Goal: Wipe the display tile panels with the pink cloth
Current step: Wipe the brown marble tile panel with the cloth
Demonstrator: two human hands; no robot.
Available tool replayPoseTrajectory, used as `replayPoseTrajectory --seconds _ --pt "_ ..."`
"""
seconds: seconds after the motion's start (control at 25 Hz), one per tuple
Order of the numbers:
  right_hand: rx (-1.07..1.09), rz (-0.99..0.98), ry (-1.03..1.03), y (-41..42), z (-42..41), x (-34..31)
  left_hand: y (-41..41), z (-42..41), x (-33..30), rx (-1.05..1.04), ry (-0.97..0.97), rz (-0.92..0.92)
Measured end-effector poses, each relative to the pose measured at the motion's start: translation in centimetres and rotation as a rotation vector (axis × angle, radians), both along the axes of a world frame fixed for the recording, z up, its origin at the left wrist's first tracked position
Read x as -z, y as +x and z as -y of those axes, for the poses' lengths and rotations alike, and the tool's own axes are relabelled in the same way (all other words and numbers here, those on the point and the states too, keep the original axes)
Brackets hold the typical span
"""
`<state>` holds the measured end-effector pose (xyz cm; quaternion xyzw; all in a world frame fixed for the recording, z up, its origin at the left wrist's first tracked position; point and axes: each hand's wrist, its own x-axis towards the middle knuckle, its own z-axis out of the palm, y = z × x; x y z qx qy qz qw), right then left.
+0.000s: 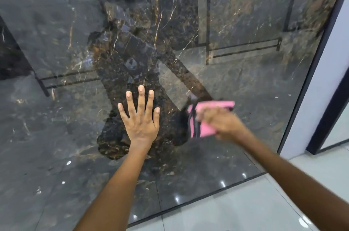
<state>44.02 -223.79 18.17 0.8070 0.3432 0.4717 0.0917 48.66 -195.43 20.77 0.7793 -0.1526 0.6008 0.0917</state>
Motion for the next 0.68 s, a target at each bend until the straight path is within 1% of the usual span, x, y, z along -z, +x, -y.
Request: replayPoseTrajectory --seconds 0.04,0.08,0.12,0.16,0.2,0.24,0.28,0.36,0.4,0.44,0.48,0.52,0.56,0.6,0.64,0.68 --pt "0.048 0.098 0.261 0.5 1.8 -3.7 0.0 0.0 0.1 0.001 0.0 -0.001" --pt "0.103 0.164 0.571 0.9 3.1 -6.7 0.0 -0.1 0.2 0.0 0.005 0.0" --pt "0.146 0.198 0.863 1.2 3.3 -8.0 0.0 -0.1 0.4 -0.004 0.005 -0.005" --pt "0.155 0.201 1.074 1.3 2.3 -7.8 0.0 -0.1 0.4 -0.004 0.002 -0.012" --pt "0.143 0.158 1.126 1.2 0.3 -5.8 0.0 -0.1 0.4 0.002 0.0 -0.016" --pt "0.121 0.071 0.998 0.8 -2.0 -2.4 0.0 -0.1 0.5 0.01 -0.001 -0.014" --pt "0.098 -0.031 0.7 0.3 -4.2 1.6 0.1 -0.1 0.4 0.009 0.003 -0.009" --pt "0.048 -0.203 -0.089 -1.7 -6.7 9.0 0.0 -0.3 0.1 0.007 0.016 -0.022" --pt "0.031 -0.214 -0.292 -2.0 -6.4 10.7 -0.1 -0.4 0.0 0.015 0.022 -0.032" --pt "-0.003 -0.216 -0.308 -1.9 -5.1 10.2 -0.1 -0.5 0.1 0.023 0.03 -0.032" --pt "-0.034 -0.196 -0.187 -1.4 -3.6 8.1 -0.1 -0.5 0.2 0.024 0.035 -0.027" --pt "-0.04 -0.137 -0.004 -0.8 -2.0 5.1 -0.1 -0.5 0.3 0.014 0.034 -0.023" --pt "-0.001 -0.046 0.189 -0.3 0.0 1.5 0.0 -0.5 0.3 0.002 0.03 -0.022" --pt "0.042 0.032 0.429 0.3 2.2 -1.9 0.0 -0.4 0.2 -0.005 0.027 -0.021" --pt "0.066 0.089 0.729 0.8 4.0 -4.3 0.0 -0.5 0.3 -0.005 0.028 -0.021" --pt "0.093 0.126 1.043 1.2 4.7 -5.1 0.1 -0.5 0.3 -0.003 0.033 -0.021"
